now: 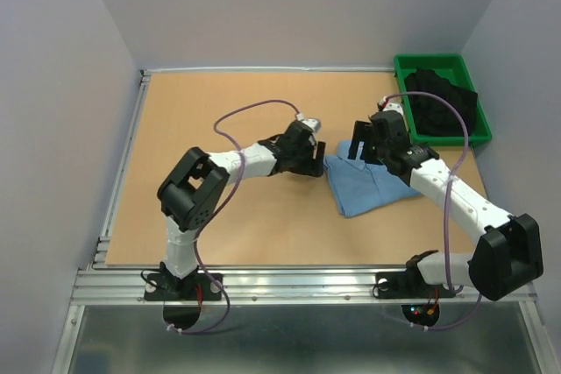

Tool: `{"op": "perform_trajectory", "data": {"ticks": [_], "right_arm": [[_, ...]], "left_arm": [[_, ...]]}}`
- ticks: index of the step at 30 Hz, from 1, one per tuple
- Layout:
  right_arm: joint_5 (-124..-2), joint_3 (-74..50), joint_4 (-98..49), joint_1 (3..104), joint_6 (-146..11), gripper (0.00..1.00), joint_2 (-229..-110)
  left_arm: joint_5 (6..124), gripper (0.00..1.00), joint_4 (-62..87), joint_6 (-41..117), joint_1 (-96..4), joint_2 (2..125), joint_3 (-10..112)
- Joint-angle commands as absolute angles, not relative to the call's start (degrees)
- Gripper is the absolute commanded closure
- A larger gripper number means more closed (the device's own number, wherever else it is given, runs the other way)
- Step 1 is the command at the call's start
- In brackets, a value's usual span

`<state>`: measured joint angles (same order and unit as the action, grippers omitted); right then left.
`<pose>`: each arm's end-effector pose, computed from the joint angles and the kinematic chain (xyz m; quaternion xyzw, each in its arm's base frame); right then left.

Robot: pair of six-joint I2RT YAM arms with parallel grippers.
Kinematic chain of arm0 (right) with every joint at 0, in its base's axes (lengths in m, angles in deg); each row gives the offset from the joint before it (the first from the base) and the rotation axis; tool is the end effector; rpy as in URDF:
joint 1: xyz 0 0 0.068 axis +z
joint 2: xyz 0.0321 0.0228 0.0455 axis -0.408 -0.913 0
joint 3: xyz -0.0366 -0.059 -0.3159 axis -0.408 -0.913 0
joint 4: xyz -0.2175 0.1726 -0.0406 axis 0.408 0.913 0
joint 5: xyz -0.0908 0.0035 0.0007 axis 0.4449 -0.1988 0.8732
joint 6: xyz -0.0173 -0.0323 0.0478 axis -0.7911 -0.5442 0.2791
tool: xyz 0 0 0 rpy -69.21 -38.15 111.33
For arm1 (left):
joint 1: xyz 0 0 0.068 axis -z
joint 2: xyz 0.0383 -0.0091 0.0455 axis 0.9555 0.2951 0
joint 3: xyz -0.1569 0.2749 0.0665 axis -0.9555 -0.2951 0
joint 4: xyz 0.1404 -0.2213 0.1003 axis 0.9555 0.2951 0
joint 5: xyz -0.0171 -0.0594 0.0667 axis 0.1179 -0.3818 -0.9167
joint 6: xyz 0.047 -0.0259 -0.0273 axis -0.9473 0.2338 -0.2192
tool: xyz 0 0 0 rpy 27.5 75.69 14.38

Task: Fold and stack the long sleeve shirts
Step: Neatly place the folded shirt to the corner

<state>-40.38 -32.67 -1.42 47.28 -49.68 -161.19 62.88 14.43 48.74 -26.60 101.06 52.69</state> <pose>0.2668 0.1022 0.3128 0.0655 0.9038 0.0592 0.4188 0.3280 -0.3493 0.2067 0.2119 0.8773 -0.2802 0.3271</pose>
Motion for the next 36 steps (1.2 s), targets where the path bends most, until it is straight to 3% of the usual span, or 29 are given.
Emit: {"op": "perform_trajectory", "data": {"ticks": [1,15,22,36], "right_arm": [[-42.5,-33.1,-1.9,47.3,-49.2,0.17,-162.9],[-51.6,-23.8,-1.4,47.7,-46.8,0.2,-182.2],[-50.7,-26.1,-1.1,43.8,-43.7,0.2,-187.6],[-47.8,-31.6,2.0,26.8,-48.2,0.2,-181.4]], "left_arm": [[61.3,0.19,14.9,56.9,-36.3,86.9,44.9],[53.7,0.17,19.6,48.3,-61.5,60.3,32.2],[50.3,0.17,16.2,47.5,-64.7,57.4,24.3],[49.8,0.18,15.5,46.5,-64.8,53.9,24.3]]}}
